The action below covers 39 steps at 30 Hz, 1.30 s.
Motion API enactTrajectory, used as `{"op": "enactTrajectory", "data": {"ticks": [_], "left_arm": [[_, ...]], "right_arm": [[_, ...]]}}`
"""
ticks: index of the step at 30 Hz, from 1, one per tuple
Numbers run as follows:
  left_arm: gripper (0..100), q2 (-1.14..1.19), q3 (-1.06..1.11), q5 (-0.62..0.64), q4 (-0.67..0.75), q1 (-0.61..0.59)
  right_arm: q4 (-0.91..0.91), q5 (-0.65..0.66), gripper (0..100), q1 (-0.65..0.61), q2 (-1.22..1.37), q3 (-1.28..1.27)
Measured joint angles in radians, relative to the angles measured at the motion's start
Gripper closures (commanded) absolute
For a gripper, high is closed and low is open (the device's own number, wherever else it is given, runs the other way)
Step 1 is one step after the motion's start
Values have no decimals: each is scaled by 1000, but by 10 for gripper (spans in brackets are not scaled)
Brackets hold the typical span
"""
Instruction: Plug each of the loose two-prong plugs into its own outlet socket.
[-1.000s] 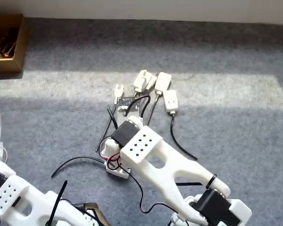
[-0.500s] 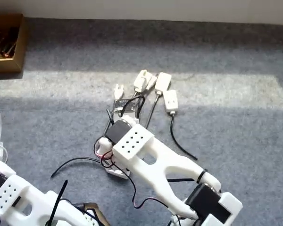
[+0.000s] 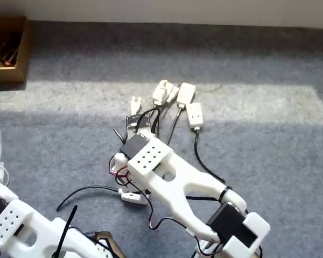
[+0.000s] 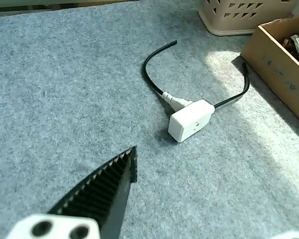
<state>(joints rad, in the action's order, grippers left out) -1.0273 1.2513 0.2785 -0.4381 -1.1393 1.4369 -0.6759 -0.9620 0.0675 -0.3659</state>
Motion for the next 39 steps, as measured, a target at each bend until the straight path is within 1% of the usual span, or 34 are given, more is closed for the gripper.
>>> {"op": "enactTrajectory", "data": {"ticks": [2, 4, 6, 9, 11, 12, 13, 15, 17, 20, 22, 24, 25, 29, 31, 33, 35, 37, 39], "left_arm": [[447, 0, -11, -37, 0, 9], [447, 0, -18, -75, 0, 34], [447, 0, -18, -89, 0, 51], [447, 0, -23, -97, -6, 54], [447, 0, -49, -101, -52, 75], [447, 0, -61, -109, -81, 86], [447, 0, -74, -123, -112, 101], [447, 0, -101, -153, -163, 140], [447, 0, -130, -186, -218, 193], [447, 0, -192, -284, -341, 316], [447, 0, -253, -371, -477, 431], [447, 0, -338, -462, -658, 569], [447, 0, -387, -500, -752, 641], [448, -2, -601, -609, -1108, 916], [458, -3, -687, -663, -1243, 1059], [505, -11, -709, -687, -1298, 1174], [558, -2, -689, -724, -1310, 1241], [574, 28, -623, -796, -1286, 1264], [574, 74, -526, -885, -1214, 1269]], "right_arm": [[5, 6, 958, 0, 0, 11], [35, 6, 871, 0, 15, 61], [84, 6, 733, 0, 21, 129], [190, 8, 473, 6, 23, 259], [250, 8, 315, 3, 14, 365], [270, 8, 259, 3, 5, 416], [278, 8, 231, 3, -8, 466], [281, 8, 241, 6, -41, 569], [282, 32, 289, 5, -91, 657], [284, 94, 413, 40, -206, 752], [284, 109, 500, 123, -302, 776], [285, 133, 572, 261, -399, 766], [285, 169, 601, 347, -445, 747], [285, 393, 703, 726, -603, 601], [285, 523, 748, 888, -667, 486], [285, 654, 760, 1011, -717, 338], [276, 764, 762, 1080, -756, 153], [209, 810, 763, 1102, -798, -57], [72, 827, 763, 1109, -855, -281]]}}
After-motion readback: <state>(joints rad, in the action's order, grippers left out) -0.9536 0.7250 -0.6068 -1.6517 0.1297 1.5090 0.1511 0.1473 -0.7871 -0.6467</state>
